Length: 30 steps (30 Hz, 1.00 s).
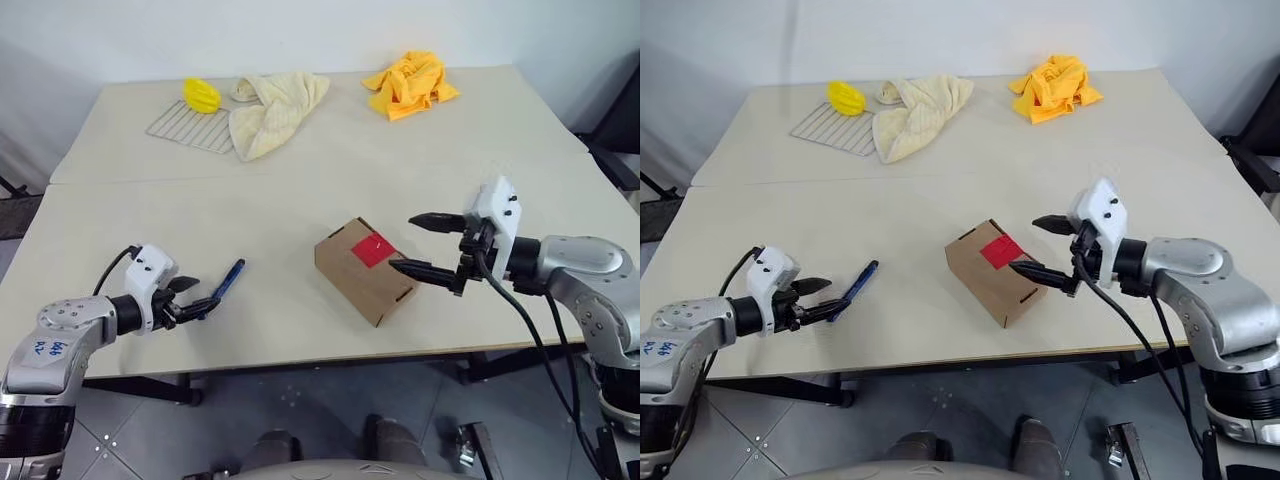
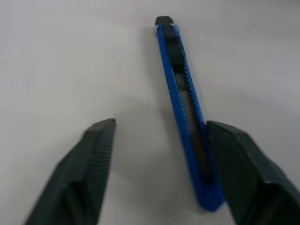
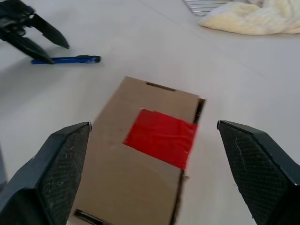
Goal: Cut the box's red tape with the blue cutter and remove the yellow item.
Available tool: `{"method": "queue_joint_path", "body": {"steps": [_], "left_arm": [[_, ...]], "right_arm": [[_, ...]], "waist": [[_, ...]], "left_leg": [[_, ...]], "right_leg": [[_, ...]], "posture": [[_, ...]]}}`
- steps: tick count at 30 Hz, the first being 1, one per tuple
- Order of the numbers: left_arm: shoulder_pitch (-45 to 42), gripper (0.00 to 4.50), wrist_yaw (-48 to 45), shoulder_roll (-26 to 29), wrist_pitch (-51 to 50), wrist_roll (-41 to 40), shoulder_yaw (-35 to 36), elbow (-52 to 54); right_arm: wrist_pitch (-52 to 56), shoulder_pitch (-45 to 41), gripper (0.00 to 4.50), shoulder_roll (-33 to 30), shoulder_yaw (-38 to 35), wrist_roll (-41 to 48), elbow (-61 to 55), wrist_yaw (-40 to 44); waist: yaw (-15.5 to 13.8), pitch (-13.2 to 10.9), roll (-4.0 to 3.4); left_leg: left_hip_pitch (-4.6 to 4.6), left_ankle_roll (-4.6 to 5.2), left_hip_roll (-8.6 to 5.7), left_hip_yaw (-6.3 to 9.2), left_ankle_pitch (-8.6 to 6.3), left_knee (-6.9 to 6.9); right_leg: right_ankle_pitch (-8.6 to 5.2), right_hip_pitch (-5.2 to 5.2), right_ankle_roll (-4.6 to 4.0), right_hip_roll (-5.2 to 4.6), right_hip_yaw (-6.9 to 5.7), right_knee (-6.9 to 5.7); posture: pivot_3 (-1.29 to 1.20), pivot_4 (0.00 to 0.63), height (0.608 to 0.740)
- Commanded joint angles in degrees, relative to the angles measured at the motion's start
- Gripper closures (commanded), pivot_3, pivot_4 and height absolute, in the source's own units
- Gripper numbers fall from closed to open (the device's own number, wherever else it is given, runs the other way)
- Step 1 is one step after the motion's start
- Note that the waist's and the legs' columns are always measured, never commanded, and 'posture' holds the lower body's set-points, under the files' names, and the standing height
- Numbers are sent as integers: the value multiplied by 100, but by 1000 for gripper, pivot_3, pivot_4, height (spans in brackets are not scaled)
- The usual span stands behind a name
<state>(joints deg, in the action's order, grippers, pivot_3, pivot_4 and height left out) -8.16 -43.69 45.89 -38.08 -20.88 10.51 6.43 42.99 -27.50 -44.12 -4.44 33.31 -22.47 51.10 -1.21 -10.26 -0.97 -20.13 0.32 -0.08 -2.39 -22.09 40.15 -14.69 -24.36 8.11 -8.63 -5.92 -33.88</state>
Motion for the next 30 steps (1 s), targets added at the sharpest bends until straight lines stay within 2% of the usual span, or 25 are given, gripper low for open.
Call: {"method": "queue_joint_path", "body": {"steps": [1,12,15,18,25,29,30], "left_arm": [[403,1960,-1,-115,-329,84,-365,-129],[824,1960,133,-34,-378,106,-351,261],[942,2499,133,15,-350,136,-348,272],[994,3299,167,26,-302,171,-325,264],[1048,3299,189,9,-289,183,-291,250],[1056,4017,189,12,-273,196,-303,255],[1052,4017,188,13,-243,212,-308,246]], "right_arm": [[38,-190,0,23,-18,163,-295,-64],[-59,-193,0,-68,29,74,-172,-26],[-128,-208,0,-88,47,13,-75,11],[-208,-239,0,-92,77,-57,23,48],[-299,-243,0,-84,108,-134,90,92],[-310,-244,0,-89,111,-155,98,95],[-311,-245,0,-92,112,-159,100,96]], "waist": [[-3,3,1],[2,31,-24],[11,52,-39],[36,67,-50],[72,82,-59],[112,85,-64],[117,85,-64]], "left_leg": [[0,0,0,0,0,0],[3,0,0,-1,0,-1],[4,0,0,-2,-1,-4],[7,1,0,-7,-1,-7],[14,2,0,-9,-1,-8],[17,3,0,-9,-2,-8],[17,3,0,-9,-2,-8]], "right_leg": [[0,0,0,0,0,0],[0,2,0,0,3,0],[0,2,0,0,3,2],[0,2,0,0,5,2],[0,5,0,0,8,0],[0,6,0,0,10,0],[0,7,0,0,10,0]], "posture": [[0,150,740],[0,150,740],[0,150,740],[0,150,740],[0,150,740],[0,150,740],[0,150,740]]}}
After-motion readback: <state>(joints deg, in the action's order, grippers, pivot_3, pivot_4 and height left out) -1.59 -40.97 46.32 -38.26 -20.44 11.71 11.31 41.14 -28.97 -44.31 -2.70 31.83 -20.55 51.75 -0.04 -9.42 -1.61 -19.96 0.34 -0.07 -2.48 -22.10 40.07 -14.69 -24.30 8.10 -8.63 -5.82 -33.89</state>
